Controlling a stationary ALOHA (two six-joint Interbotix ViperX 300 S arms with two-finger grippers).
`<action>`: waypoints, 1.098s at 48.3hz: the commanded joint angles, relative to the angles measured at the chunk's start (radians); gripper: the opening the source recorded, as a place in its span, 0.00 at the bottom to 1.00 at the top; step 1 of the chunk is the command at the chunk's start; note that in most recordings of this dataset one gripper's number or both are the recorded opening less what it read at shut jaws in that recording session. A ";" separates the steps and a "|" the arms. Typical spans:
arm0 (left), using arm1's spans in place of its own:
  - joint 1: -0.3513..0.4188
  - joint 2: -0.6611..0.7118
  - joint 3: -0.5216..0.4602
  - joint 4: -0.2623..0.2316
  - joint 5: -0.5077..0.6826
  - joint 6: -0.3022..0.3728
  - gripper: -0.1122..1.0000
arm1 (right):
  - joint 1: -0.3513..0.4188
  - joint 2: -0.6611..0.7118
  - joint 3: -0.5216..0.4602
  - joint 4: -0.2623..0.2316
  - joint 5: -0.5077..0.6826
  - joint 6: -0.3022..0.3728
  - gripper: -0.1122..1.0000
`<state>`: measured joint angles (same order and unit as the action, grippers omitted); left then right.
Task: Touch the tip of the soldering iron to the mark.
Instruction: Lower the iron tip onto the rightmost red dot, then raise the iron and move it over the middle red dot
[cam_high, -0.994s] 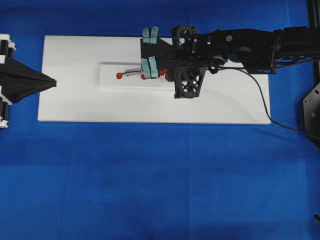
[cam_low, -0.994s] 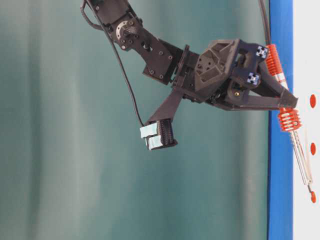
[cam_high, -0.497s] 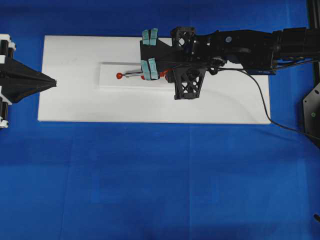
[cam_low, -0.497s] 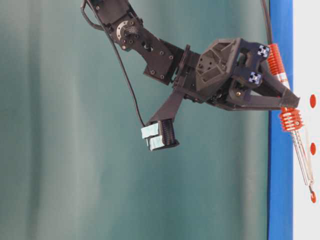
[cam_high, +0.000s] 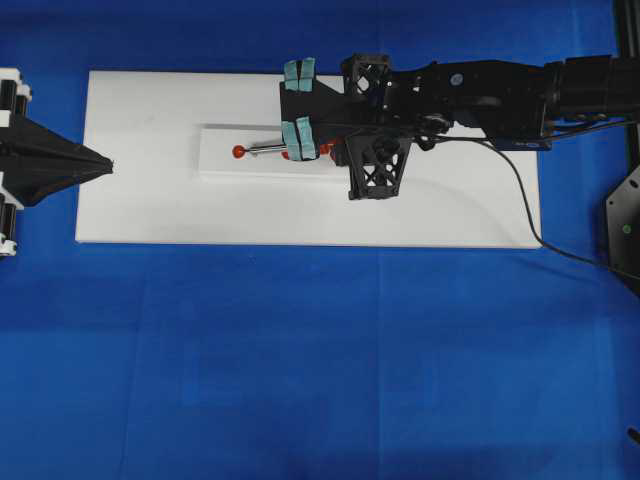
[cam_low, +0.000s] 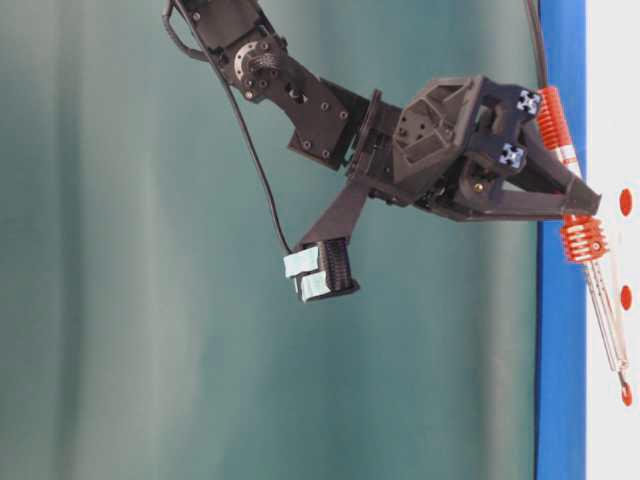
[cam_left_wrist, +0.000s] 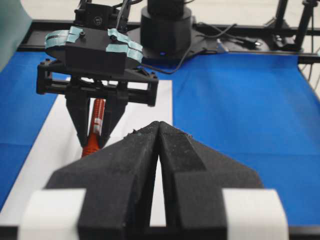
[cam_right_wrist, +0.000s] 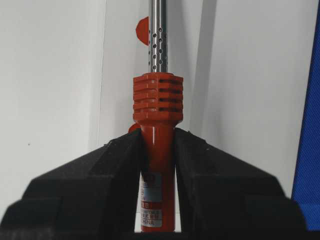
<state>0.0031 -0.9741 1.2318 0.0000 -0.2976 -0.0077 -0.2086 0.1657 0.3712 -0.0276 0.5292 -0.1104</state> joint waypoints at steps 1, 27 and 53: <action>0.003 0.003 -0.009 0.002 -0.011 0.002 0.10 | 0.002 -0.015 -0.025 -0.002 -0.003 0.005 0.16; 0.003 0.003 -0.009 0.002 -0.011 0.000 0.10 | 0.002 -0.147 -0.067 -0.011 0.110 0.009 0.16; 0.003 0.003 -0.009 0.002 -0.011 -0.002 0.10 | 0.002 -0.198 -0.114 -0.064 0.179 0.014 0.16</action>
<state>0.0046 -0.9741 1.2318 0.0000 -0.2976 -0.0077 -0.2086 -0.0031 0.2792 -0.0890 0.7133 -0.0997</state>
